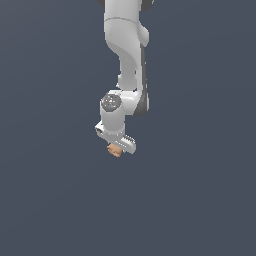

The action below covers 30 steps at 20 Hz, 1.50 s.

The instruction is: Pick up the object and move it to a goal position.

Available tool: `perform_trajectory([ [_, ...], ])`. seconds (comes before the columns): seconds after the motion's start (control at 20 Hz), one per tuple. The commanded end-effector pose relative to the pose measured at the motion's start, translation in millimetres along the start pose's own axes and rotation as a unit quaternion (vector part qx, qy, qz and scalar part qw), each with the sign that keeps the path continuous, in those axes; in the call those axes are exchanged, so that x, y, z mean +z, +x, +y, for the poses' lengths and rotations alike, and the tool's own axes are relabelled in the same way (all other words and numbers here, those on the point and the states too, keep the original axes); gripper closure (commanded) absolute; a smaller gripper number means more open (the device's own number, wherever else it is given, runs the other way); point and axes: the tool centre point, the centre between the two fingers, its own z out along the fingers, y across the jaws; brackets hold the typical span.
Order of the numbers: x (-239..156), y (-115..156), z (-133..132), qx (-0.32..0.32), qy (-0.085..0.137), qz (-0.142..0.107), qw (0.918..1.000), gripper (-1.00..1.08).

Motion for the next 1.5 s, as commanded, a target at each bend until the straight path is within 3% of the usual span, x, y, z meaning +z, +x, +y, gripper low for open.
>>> perform_trajectory([
  [0.0, 1, 0, 0, 0.0, 0.0, 0.0, 1.0, 1.08],
  [0.75, -5, 7, -3, 0.0, 0.001, 0.001, 1.0, 1.08],
  [1.45, -51, 65, -23, 0.0, 0.0, 0.001, 1.0, 1.08],
])
